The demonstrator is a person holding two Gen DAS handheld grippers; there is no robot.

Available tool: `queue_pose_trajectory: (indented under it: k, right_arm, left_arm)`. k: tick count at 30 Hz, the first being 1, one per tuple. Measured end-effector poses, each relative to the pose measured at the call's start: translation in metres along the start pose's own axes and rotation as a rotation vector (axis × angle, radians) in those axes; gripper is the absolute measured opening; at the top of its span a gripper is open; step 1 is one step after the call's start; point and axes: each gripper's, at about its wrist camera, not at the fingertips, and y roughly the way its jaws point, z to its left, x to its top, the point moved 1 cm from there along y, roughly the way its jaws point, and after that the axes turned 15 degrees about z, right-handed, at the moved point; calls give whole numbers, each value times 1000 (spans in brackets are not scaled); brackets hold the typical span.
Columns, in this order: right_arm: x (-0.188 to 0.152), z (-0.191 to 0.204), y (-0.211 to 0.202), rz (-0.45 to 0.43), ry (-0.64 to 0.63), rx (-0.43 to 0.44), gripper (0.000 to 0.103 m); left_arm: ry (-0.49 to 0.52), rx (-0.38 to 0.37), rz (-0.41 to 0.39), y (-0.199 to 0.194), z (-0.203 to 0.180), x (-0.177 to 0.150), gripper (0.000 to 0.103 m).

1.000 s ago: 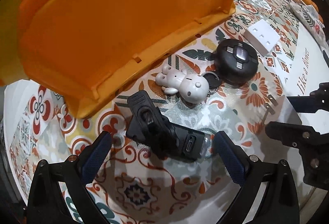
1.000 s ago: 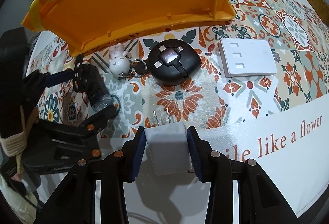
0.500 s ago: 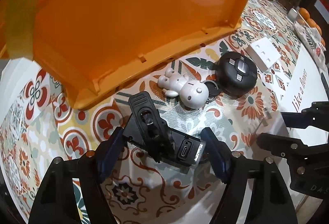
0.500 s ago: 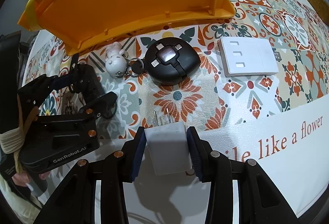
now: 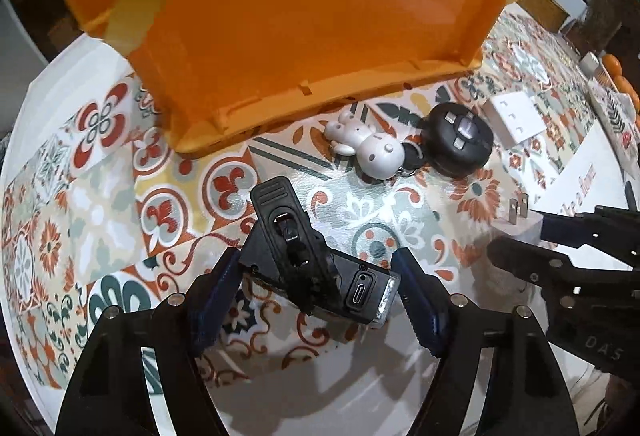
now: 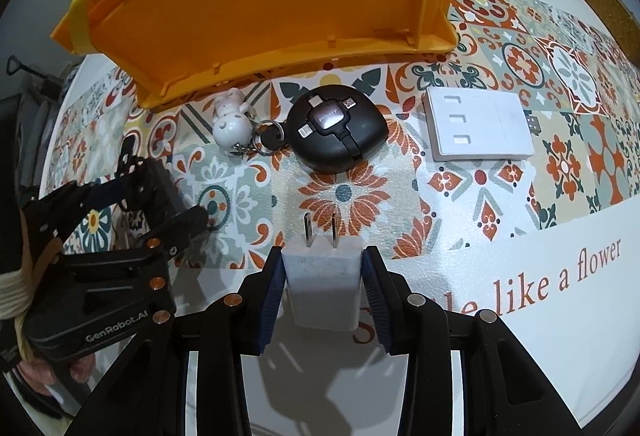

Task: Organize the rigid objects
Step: 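Lift the black charger and white adapter over the orange crate with both tools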

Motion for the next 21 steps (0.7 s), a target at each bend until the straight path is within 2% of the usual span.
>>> queue_pose_trajectory:
  k: [11,21]
  right_arm:
    - [-11,-4,-24,-47,-37,31,39]
    - [-12,1,-53,-124,-44,47,39]
  left_arm:
    - [-108,-46,-50,-31,2,-10,76]
    - [-162,-31,-124,-65,-1,-11,76]
